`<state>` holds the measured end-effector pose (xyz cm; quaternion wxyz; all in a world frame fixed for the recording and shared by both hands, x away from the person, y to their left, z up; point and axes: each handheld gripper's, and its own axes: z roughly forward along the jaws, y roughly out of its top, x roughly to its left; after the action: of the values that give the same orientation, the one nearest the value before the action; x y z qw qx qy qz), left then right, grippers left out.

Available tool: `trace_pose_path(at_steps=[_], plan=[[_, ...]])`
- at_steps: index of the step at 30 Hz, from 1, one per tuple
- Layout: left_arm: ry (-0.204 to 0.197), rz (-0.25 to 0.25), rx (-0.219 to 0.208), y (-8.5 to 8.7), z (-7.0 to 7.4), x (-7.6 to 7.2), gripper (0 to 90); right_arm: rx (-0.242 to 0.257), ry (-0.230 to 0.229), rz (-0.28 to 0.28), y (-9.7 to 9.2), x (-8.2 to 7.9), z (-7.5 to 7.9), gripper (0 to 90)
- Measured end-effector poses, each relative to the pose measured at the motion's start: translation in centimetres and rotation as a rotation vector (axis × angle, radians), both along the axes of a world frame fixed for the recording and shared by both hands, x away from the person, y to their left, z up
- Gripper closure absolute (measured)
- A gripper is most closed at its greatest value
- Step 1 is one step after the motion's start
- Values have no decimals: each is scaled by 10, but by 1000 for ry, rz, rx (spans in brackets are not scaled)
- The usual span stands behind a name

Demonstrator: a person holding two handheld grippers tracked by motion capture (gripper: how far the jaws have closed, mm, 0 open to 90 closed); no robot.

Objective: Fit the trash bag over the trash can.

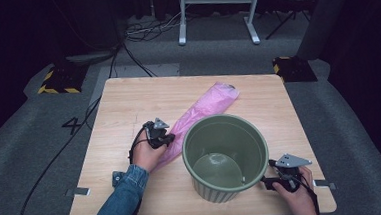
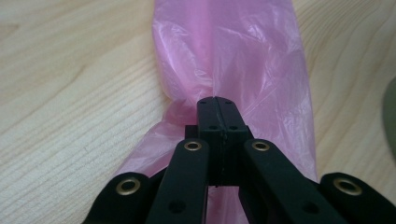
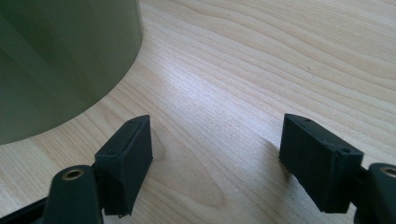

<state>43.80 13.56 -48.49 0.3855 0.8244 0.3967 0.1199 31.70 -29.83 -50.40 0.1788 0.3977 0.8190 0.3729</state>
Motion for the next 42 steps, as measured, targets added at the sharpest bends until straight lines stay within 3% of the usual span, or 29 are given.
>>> trace_pose_path(at_steps=[2, 3, 8, 11, 14, 19, 25, 33, 42], plan=[[-17, 1, -48, 3, 9, -5, 900, 0, 0, 0, 0, 0, 0, 255], [-17, 1, -48, 3, 9, -5, 900, 0, 0, 0, 0, 0, 0, 255], [-98, -10, -126, 10, 33, -15, 900, 0, 0, 5, 0, 0, 0, 255], [-105, -19, -171, 12, 44, -21, 900, 0, 0, 5, 0, 0, 0, 255], [-124, -27, -183, 13, 51, -25, 900, -1, 1, 7, 0, 1, 0, 255], [-192, -29, -232, 17, 71, -36, 900, -2, 0, 11, 0, 1, 0, 254], [-237, -48, -245, 21, 84, -42, 900, 0, 0, 16, 0, 2, 0, 254], [-257, -102, -242, 25, 102, -42, 900, 0, 0, 17, 0, 2, 0, 254], [-279, -152, -272, 24, 125, -41, 900, 0, 0, 17, 0, 2, 0, 254]])
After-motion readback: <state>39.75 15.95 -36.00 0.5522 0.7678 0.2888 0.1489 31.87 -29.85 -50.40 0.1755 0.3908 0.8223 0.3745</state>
